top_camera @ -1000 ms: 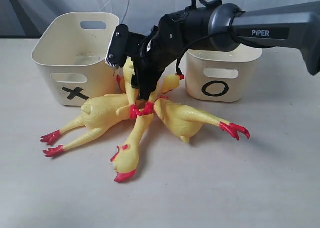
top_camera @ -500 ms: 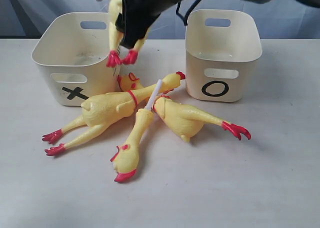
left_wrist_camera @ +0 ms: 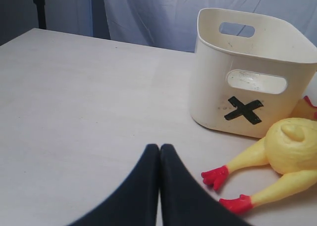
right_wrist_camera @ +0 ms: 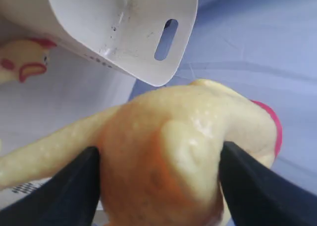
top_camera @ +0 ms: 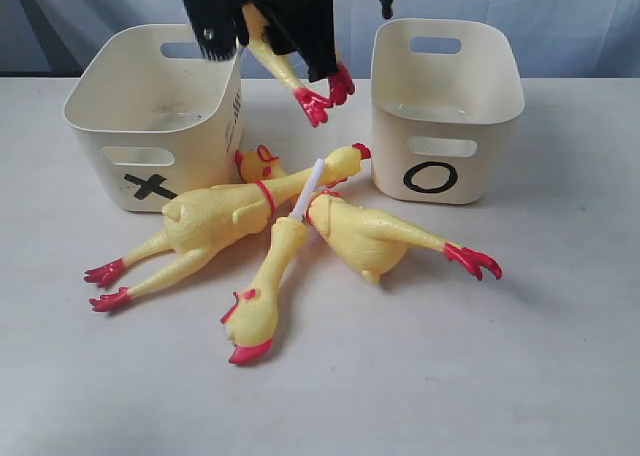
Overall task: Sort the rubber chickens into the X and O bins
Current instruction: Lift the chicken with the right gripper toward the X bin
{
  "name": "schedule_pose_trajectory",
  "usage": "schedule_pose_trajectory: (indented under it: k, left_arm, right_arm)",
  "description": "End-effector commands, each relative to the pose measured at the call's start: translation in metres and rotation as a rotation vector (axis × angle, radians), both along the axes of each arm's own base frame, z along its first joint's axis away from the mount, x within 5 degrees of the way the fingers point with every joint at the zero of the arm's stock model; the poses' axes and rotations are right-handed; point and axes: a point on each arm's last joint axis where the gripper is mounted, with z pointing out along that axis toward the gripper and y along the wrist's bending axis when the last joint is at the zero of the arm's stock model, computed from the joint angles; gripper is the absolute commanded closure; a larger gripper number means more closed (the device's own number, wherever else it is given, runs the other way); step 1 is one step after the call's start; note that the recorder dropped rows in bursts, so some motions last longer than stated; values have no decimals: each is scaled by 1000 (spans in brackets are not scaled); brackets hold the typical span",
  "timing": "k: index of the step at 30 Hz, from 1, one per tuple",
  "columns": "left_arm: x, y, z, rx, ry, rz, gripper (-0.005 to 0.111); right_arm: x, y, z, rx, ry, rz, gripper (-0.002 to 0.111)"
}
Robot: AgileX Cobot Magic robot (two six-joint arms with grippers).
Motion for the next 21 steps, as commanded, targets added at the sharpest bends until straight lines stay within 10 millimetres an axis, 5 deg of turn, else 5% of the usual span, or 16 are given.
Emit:
schedule_pose_trajectory:
  k: [1,8,15,17,21]
  left_arm:
    - [0,0,3,2,-12,-1,107]
    - [0,0,3,2,-12,-1,107]
    - [0,0,3,2,-12,-1,107]
    - [0,0,3,2,-12,-1,107]
    - [0,0,3,2,-12,-1,107]
  right_arm:
    - [-14,20,7,-242,-248,146,109]
    - [-20,39,14,-156,-369,239,109]
    - [-21,63,28,859,59,56,109]
    - [-12,74,19,1068,128,111,109]
    - [26,80,-30,1055,154,52,109]
